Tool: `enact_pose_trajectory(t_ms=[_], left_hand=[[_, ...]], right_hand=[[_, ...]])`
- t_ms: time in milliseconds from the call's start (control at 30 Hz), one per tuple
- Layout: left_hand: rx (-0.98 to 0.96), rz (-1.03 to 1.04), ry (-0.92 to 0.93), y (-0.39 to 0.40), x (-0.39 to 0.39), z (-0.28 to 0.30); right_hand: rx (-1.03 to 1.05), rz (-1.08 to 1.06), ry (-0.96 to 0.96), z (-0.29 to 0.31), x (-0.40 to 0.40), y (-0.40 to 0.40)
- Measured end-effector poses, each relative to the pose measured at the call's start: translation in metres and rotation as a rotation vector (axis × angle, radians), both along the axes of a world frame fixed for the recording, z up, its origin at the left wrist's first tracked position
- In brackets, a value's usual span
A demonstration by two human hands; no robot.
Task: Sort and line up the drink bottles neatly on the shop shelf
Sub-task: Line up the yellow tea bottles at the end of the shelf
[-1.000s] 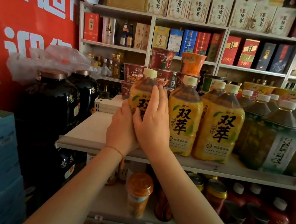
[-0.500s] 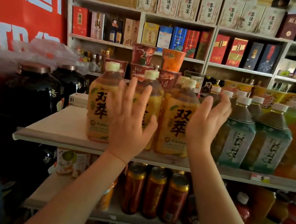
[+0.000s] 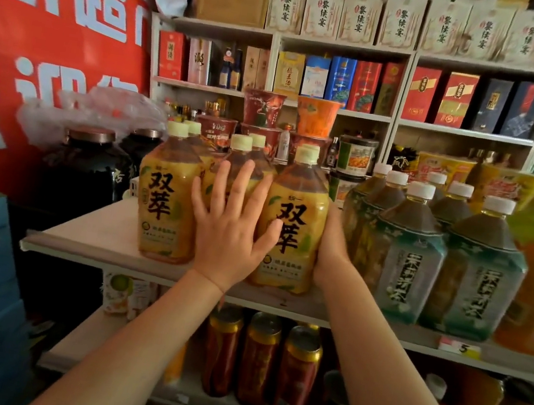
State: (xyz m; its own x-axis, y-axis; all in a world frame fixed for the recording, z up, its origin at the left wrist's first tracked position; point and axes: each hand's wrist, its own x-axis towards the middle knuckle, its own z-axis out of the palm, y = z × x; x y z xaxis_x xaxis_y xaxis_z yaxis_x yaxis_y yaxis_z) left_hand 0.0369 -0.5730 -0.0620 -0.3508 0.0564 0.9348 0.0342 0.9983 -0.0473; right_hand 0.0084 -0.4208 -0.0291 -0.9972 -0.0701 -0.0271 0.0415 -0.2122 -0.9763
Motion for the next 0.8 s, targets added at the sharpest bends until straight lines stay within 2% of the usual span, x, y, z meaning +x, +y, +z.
enact_pose_trajectory(t_ms=[267, 800], left_hand=[[0.003, -0.015, 0.05, -0.014, -0.004, -0.004], [-0.027, -0.023, 0.061, -0.034, -0.012, -0.009]], right_hand=[[-0.036, 0.057, 0.03, -0.001, -0.005, -0.015], [-0.029, -0.034, -0.013, -0.002, -0.003, -0.036]])
